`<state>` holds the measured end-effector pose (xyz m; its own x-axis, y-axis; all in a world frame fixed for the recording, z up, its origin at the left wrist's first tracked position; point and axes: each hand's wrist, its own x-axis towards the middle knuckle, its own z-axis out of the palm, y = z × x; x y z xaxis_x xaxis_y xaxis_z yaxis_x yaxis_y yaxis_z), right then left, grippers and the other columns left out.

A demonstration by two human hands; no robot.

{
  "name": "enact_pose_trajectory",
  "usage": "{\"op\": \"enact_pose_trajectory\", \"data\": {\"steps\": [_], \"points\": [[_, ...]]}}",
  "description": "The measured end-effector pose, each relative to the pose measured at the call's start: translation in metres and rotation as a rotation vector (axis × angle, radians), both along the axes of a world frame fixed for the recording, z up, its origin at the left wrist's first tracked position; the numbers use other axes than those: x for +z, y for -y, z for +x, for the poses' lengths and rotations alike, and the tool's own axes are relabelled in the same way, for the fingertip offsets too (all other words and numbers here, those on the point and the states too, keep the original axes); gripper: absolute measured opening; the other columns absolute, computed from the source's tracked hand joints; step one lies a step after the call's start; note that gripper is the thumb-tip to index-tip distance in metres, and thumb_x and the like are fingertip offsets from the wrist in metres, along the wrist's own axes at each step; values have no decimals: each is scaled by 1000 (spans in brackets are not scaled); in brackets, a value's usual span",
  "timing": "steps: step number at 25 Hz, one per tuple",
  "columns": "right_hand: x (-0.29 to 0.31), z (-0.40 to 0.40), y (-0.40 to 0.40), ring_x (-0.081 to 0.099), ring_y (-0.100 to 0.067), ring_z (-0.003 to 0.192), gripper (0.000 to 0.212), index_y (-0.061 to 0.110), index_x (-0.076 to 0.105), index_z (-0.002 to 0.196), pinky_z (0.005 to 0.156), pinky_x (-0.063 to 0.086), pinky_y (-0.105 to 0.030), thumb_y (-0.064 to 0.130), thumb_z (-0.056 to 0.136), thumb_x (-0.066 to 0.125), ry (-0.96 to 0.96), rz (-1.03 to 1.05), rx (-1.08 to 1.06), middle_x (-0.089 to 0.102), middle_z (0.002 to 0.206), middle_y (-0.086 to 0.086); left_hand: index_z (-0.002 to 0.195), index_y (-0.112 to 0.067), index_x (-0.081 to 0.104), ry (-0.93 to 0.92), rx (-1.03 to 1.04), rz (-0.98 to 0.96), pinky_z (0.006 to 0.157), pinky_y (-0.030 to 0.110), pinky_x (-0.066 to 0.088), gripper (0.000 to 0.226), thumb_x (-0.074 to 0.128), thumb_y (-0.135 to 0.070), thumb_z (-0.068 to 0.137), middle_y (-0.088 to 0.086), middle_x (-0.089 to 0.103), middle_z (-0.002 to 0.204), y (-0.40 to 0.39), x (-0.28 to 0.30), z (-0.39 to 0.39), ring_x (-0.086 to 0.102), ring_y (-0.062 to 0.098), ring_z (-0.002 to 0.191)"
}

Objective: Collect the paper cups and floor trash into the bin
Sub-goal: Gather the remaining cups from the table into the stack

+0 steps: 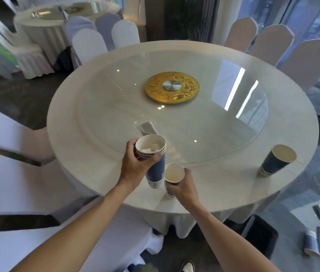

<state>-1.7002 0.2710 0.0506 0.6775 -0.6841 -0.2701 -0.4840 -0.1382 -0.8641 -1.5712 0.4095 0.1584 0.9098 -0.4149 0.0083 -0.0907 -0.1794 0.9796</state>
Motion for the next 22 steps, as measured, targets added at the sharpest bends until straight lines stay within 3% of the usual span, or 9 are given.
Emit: {"op": "enact_pose_trajectory", "data": {"steps": [3,6,8,11,13,15,16,19,22], "points": [[10,-18,10,69,-9,92,63,29,48,118,70,60,-29,33,68,86,-5,12,79,63,111,4,124,-19,58,4,13,-16,72,13,54,76,98,-38,62,4,67,119,27,1,-15,69,1,99],[25,-37,22,65,-7,95,66,34,46,120,76,61,-33,42,68,86,-22,-31,117,57,116,7,127,-8,55,-5,-19,-45,70,7,52,66,94,-12,74,-10,63,109,59,0,-22,65,-15,90],[38,-48,35,67,-14,88,58,36,48,111,75,63,-41,39,69,87,-12,-35,73,59,110,10,132,-14,50,-19,-133,-33,72,10,54,76,96,-21,72,-12,63,112,83,-7,-28,67,-4,97],[63,-65,55,60,-38,83,38,15,51,92,67,55,-54,13,75,86,56,-32,-38,57,83,11,134,-24,48,-76,-313,34,78,17,58,90,97,-44,62,-14,65,116,119,-21,-42,67,4,106],[73,-78,71,68,-23,77,39,21,54,94,72,61,-45,10,77,87,91,-33,-127,60,86,13,128,-29,51,-81,-446,77,80,21,57,87,95,-50,56,-15,67,114,145,-30,-55,69,7,106],[72,-94,87,70,2,86,46,33,55,98,78,63,-28,10,77,89,119,-37,-192,64,94,15,124,-31,54,-97,-577,117,81,21,57,81,99,-43,59,-14,70,112,167,-39,-71,70,8,105],[70,-102,94,68,6,93,50,35,55,105,81,62,-25,14,76,90,120,-50,-222,66,101,15,125,-33,54,-108,-631,132,82,22,57,79,100,-39,61,-14,70,113,177,-43,-78,70,8,106],[63,-133,116,67,-3,108,69,27,53,127,93,61,-35,33,71,93,127,-49,-333,67,120,10,130,-34,51,-98,-764,156,87,25,58,81,99,-34,65,-17,68,115,213,-51,-101,69,6,108],[53,-167,138,68,-12,110,74,21,55,129,94,60,-41,41,68,92,111,-49,-398,70,120,5,132,-36,47,-79,-863,181,91,24,56,87,100,-29,64,-20,66,116,241,-53,-129,66,2,111]]}}
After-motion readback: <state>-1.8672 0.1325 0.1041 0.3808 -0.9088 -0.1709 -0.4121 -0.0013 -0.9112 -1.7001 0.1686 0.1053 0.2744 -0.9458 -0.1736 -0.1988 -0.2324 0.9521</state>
